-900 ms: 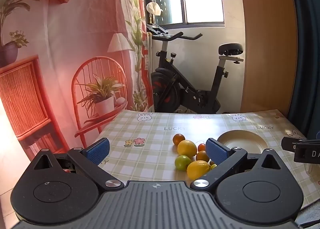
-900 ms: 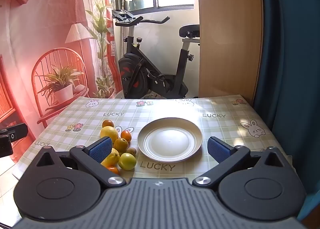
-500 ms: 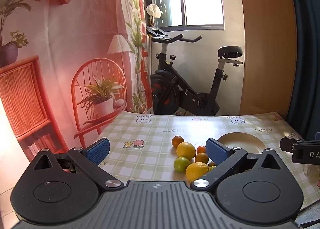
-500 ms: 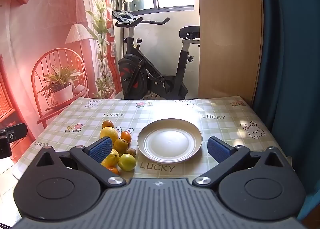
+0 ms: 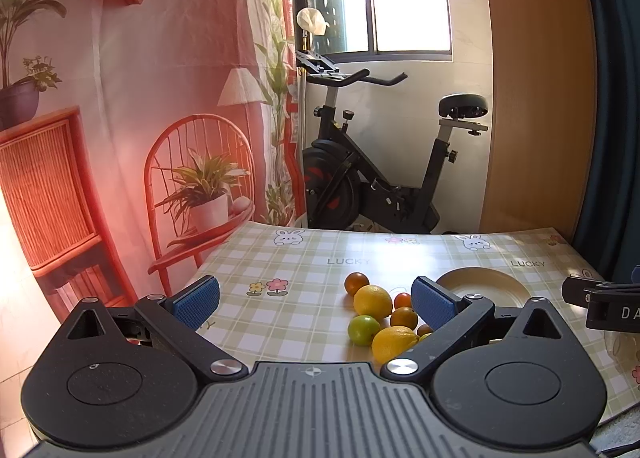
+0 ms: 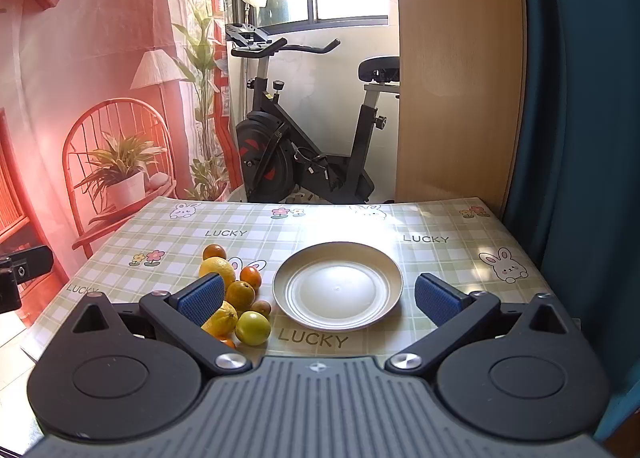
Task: Organize fruits
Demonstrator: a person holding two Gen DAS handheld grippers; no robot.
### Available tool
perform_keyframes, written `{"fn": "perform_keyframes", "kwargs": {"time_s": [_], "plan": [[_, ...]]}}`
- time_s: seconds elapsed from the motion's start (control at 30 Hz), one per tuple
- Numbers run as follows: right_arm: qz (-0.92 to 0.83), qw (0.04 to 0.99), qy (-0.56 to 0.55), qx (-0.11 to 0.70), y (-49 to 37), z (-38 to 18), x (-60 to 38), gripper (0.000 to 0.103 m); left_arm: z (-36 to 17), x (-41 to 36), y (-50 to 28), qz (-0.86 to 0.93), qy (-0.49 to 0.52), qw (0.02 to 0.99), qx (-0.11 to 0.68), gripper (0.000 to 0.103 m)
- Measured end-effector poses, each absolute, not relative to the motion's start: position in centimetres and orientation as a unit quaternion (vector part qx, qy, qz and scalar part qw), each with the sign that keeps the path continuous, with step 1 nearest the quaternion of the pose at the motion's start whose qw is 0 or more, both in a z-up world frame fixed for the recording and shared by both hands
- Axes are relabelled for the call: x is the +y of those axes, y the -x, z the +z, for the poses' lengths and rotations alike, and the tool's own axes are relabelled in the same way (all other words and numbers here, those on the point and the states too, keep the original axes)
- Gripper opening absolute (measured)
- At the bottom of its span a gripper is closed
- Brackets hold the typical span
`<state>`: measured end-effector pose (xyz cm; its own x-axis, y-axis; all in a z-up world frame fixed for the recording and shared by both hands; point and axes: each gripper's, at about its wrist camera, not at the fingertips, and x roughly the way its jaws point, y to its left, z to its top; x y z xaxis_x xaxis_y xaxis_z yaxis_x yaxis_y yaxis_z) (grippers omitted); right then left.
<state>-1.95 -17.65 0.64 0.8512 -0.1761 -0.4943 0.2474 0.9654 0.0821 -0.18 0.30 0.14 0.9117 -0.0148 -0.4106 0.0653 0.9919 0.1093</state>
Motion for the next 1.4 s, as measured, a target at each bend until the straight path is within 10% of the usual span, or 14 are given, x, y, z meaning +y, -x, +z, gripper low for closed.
{"fn": "perform_keyframes", "kwargs": {"time_s": [1.4], "plan": [[-0.111, 0.959, -0.071, 0.250, 1.99, 0.59, -17.53, 0.103, -0.18, 0.35, 0.25, -0.021, -0.052, 0.977, 0.208, 0.103]]}}
